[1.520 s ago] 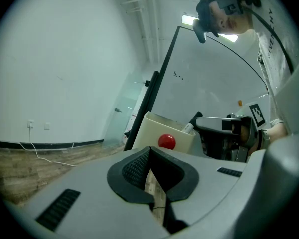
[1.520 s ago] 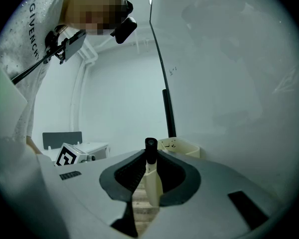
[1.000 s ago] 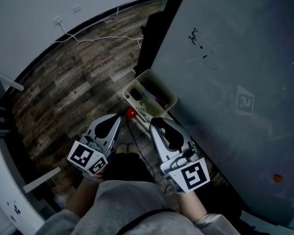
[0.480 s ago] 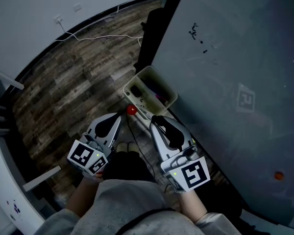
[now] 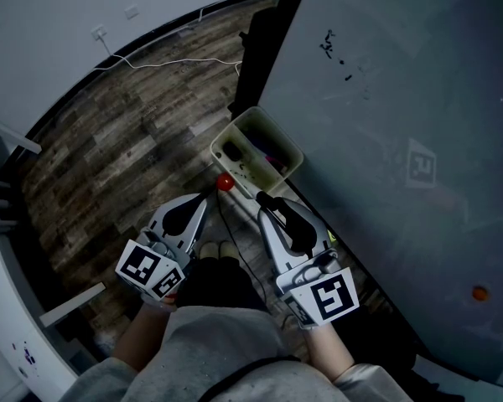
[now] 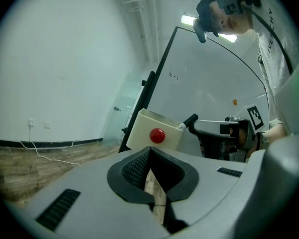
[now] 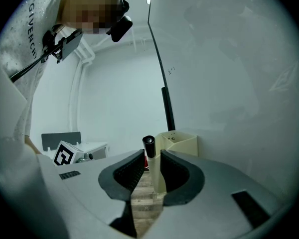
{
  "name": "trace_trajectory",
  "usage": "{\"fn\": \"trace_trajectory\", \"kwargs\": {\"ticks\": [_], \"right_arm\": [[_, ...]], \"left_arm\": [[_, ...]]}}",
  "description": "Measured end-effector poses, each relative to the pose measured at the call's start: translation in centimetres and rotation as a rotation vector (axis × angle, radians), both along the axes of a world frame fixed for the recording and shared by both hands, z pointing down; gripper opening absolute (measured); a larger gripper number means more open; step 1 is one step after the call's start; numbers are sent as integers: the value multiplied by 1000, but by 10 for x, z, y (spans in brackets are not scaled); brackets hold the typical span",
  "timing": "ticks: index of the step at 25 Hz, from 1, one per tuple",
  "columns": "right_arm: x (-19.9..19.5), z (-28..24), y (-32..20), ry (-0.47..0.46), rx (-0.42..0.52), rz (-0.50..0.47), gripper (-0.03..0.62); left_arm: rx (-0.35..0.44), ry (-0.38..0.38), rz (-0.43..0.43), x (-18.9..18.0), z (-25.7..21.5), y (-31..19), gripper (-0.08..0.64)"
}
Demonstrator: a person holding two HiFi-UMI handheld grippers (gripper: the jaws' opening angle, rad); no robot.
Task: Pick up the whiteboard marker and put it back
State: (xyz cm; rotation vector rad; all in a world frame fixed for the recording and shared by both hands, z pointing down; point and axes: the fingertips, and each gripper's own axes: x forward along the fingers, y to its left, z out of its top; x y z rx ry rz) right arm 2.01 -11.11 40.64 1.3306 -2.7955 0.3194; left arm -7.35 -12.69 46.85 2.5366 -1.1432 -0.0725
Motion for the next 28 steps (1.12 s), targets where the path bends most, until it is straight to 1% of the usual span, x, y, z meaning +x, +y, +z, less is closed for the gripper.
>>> {"fn": "trace_trajectory", "kwargs": {"ticks": [5, 10, 15, 20, 24, 28], "right_arm": [[-2, -2, 6, -17, 5, 3, 92], [3, 10, 14, 28, -31, 29, 92], [5, 11, 22, 40, -29, 56, 91], [-2, 3, 29, 33, 0, 65, 57], [-5, 3, 34, 56, 9, 87, 28], [-12, 2, 39, 61, 39, 92, 20]], "left_arm": [[4, 3, 11, 2, -2, 6, 15], [12, 7, 21, 3, -6, 12, 15], [24, 12, 40, 5, -10, 19, 15], [50, 21, 76, 9, -19, 25, 15], [78, 28, 106, 15, -28, 31, 15], [104, 30, 128, 17, -37, 39, 15]]}}
